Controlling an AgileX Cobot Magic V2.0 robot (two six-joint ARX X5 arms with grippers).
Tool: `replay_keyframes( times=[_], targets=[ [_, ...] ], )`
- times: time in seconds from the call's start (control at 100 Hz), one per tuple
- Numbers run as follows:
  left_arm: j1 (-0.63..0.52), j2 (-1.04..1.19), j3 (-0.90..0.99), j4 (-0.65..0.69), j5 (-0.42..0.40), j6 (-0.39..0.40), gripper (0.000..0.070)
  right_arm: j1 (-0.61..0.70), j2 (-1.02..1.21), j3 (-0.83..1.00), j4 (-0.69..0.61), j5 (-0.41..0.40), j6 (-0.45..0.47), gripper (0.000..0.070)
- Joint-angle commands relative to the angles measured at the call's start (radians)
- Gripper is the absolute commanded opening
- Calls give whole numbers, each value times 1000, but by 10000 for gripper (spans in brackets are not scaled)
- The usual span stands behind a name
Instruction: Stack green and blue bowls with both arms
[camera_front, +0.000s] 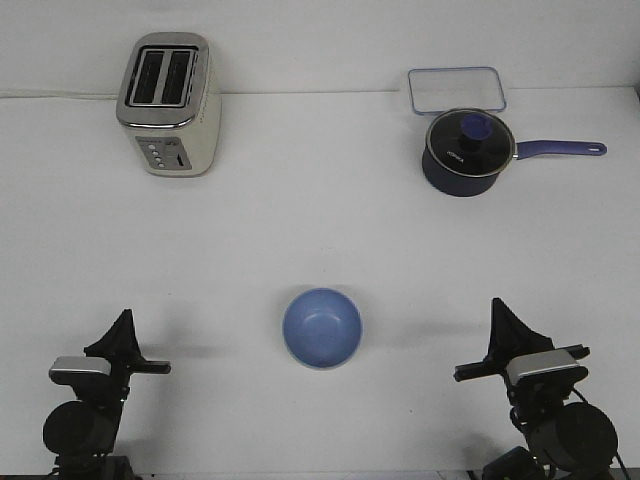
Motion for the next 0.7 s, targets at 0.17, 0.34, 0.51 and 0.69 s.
replay_keyframes(
  times=[0.17, 0.34, 0.51, 0.69],
  targets=[
    [2, -1, -19, 13, -2, 4, 14, -244, -69, -159, 38, -130, -200, 6],
    [2, -1, -19, 13, -2, 4, 14, -336, -158, -296, 87, -195, -291, 6],
    [2, -1, -19, 13, -2, 4, 14, -356, -162, -391, 133, -194, -291, 6],
    [2, 0, -19, 13, -2, 4, 13, -360, -162, -451, 167, -187, -259, 6]
  ],
)
